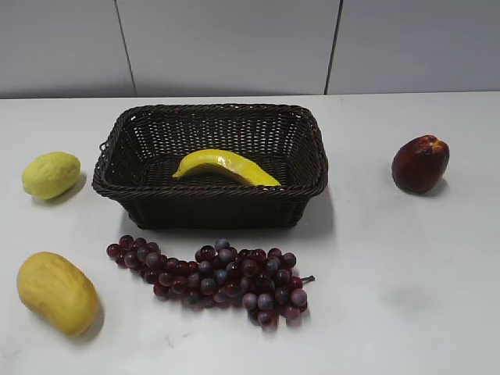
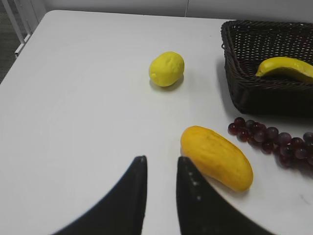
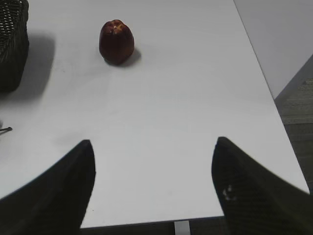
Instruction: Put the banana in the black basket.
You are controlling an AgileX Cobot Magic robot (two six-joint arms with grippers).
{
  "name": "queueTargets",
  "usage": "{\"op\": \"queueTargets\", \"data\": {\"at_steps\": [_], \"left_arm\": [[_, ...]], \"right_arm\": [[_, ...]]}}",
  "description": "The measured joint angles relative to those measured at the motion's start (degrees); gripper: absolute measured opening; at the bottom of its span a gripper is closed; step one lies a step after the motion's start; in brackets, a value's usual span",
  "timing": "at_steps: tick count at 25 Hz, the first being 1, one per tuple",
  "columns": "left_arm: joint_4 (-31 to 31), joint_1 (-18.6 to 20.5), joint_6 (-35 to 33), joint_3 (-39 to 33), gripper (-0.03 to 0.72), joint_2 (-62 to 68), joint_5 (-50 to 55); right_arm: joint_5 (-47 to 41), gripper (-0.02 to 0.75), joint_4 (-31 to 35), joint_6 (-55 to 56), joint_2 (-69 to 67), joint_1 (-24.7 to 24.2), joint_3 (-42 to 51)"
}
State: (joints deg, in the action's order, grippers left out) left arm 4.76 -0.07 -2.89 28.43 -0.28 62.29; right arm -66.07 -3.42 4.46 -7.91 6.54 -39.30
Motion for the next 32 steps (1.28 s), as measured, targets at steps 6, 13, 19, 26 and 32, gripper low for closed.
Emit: {"op": "queueTargets", "data": {"at_steps": [6, 13, 19, 26, 32], "left_arm": [[0.0, 0.0, 0.0, 0.0, 0.202, 0.0, 0.0], [0.0, 0.0, 0.0, 0.0, 0.202, 0.0, 0.0], [0.0, 0.0, 0.0, 0.0, 0.202, 0.0, 0.0], [0.0, 0.0, 0.0, 0.0, 0.202, 0.0, 0.0], [0.0, 0.0, 0.0, 0.0, 0.202, 0.0, 0.0]], "right_arm": [[2.2, 0.590, 4.3, -3.2, 5.3, -1.9, 5.3], [4.8, 0.585, 7.5, -4.5, 8.2, -4.4, 10.6], [5.7, 0.576, 8.0, -4.8, 8.3, -5.1, 10.9], [5.8, 0.572, 8.0, -4.9, 8.3, -5.1, 10.9], [5.8, 0.572, 8.0, -4.9, 8.3, -5.1, 10.9]]}}
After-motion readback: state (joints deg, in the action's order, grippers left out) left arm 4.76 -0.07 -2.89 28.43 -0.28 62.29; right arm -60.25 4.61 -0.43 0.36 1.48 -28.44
